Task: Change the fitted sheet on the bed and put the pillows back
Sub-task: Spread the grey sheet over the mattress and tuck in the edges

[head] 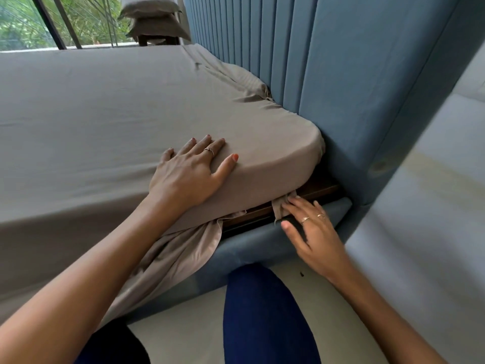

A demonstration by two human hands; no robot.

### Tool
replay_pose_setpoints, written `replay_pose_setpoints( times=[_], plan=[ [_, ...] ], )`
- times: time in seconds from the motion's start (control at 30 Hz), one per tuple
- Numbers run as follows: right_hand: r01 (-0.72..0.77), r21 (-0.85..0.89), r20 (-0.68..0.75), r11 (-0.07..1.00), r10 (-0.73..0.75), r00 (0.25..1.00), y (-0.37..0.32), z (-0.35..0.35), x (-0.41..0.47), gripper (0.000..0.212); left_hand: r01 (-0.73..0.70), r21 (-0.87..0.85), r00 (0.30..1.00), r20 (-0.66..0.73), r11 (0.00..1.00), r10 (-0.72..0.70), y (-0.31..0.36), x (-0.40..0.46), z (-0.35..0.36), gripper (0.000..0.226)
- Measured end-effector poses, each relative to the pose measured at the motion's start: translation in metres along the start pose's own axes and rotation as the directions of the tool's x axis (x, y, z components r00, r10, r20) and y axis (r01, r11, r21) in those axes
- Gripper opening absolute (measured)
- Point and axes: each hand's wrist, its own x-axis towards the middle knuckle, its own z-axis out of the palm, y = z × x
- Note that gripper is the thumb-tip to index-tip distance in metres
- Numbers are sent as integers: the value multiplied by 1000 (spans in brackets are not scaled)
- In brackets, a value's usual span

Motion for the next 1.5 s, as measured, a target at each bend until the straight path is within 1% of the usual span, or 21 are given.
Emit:
replay_pose_setpoints(
  times=[0.03,0.13,0.27,0.33,0.37,0.47,0.5,0.57,0.63,0.67,0.7,0.73,0.77,0.83,0.93,1.07,1.2,1.3,1.43,1.47,1.5],
  plan=[
    [17,-66,40,998,-14,999,-1,-1,2,76,-1,1,1000,-2,1000,1,0,0,0,70],
    [46,-233,61,971,-32,998,-9,-1,14,83,-6,2,1000,-13,1000,6,-1,1,1,69],
    [87,-400,171,912,-19,985,-21,2,40,98,-5,5,1000,-19,1000,5,-1,2,2,69],
    [92,-455,235,886,19,972,-27,1,50,106,-4,5,1000,-27,1000,4,-1,1,3,68],
    [77,-464,259,882,52,964,-28,1,53,104,-7,4,999,-33,1000,7,0,2,3,67],
    [55,-457,249,888,68,966,-28,6,53,96,-13,3,999,-46,1000,13,-1,3,3,66],
    [45,-419,223,907,55,973,-27,7,50,99,-18,6,998,-60,1000,18,-2,2,3,66],
    [-4,-257,119,967,35,992,-28,9,38,99,-45,-4,994,-98,999,44,-5,2,3,65],
    [-18,-118,-34,993,14,999,-36,12,17,79,-106,-37,982,-162,994,98,-6,1,3,63],
    [10,-91,-72,996,-16,997,-44,14,4,67,-144,-50,970,-205,988,131,-7,-1,2,60],
    [63,-104,-70,993,-70,995,-52,18,-6,59,-182,-61,956,-243,981,162,-7,-3,1,57],
    [135,-141,-32,981,-140,990,-61,22,-15,56,-209,-68,944,-276,976,183,-7,-7,0,55],
    [203,-169,28,965,-201,979,-69,27,-19,57,-221,-71,932,-308,973,190,-10,-11,-2,53],
    [253,-170,143,952,-231,963,-84,33,-18,65,-214,-36,909,-372,976,186,-20,-26,-7,51],
    [219,-150,196,964,-188,962,-102,42,-8,80,-143,102,884,-434,984,174,-52,-59,-18,51],
    [190,-202,154,961,-160,975,-118,52,1,91,6,236,875,-472,972,109,-107,-95,-33,54],
    [145,-275,154,950,-105,983,-143,64,18,105,65,210,916,-400,975,25,-134,-105,-24,63],
    [121,-298,252,947,-44,967,-162,67,39,117,99,161,887,-461,982,-14,-132,-101,-12,60],
    [155,-248,279,956,-83,957,-159,68,44,106,98,149,885,-466,984,-17,-133,-101,-15,61],
    [165,-210,269,964,-106,957,-154,67,39,104,92,149,888,-459,985,-13,-134,-102,-15,63],
    [177,-156,219,972,-141,966,-150,66,33,101,91,150,888,-459,985,-13,-135,-102,-15,64]
  ],
)
